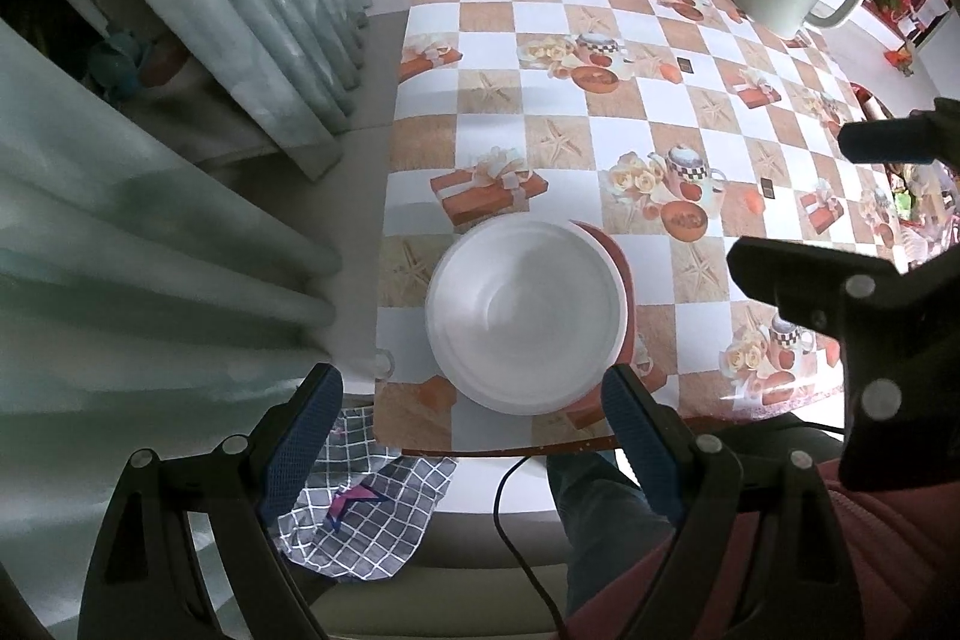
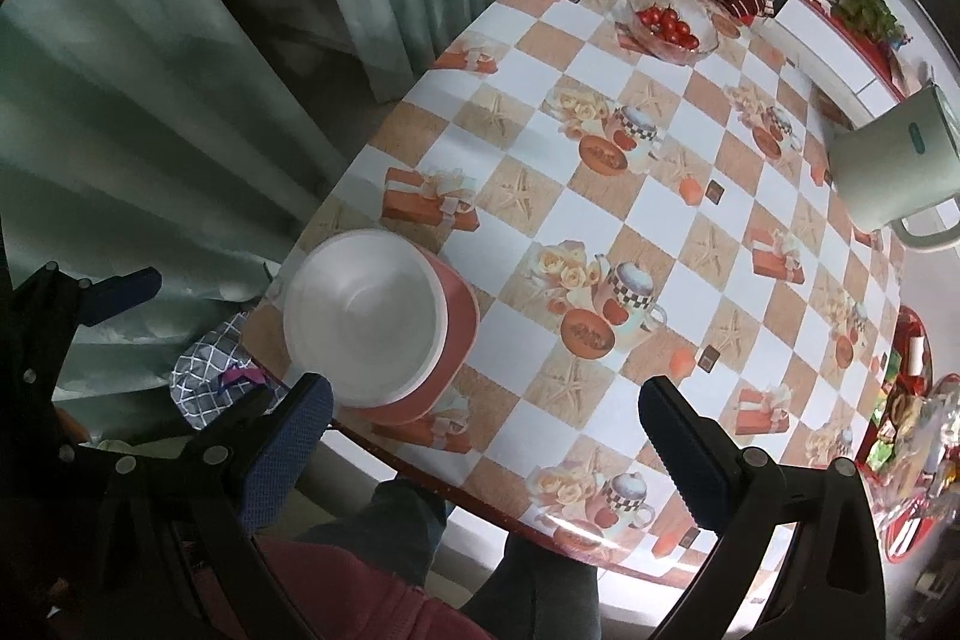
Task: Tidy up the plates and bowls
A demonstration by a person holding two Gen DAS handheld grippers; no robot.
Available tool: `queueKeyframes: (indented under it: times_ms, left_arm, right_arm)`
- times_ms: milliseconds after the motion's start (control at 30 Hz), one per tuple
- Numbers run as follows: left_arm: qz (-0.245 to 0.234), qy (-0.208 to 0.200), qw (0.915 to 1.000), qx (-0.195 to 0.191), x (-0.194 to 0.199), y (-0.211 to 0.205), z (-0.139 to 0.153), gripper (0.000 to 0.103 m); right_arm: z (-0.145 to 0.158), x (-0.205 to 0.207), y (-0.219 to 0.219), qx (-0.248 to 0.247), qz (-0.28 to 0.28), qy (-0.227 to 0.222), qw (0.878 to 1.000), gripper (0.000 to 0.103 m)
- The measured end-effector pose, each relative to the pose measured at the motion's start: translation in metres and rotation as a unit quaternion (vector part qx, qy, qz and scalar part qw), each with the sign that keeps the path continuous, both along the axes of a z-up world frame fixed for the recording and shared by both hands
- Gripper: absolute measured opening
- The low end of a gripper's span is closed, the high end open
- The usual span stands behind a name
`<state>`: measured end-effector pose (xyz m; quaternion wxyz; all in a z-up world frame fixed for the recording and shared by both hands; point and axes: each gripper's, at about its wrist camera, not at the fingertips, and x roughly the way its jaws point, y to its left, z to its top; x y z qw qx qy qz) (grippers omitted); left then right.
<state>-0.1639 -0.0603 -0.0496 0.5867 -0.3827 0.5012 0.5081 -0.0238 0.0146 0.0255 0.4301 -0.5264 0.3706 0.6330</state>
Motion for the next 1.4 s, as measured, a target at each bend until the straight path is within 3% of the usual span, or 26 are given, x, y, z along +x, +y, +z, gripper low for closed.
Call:
queueKeyframes:
  times_ms: [1400]
  left_arm:
    - [-0.008, 0.022, 0.9997, 0.010, 0.0020, -0.0005, 0.0063, 0.090]
  right_arm:
    - [0.0008, -0.0042, -0.0014, -0.003, 0.015, 0.006, 1.000, 0.103]
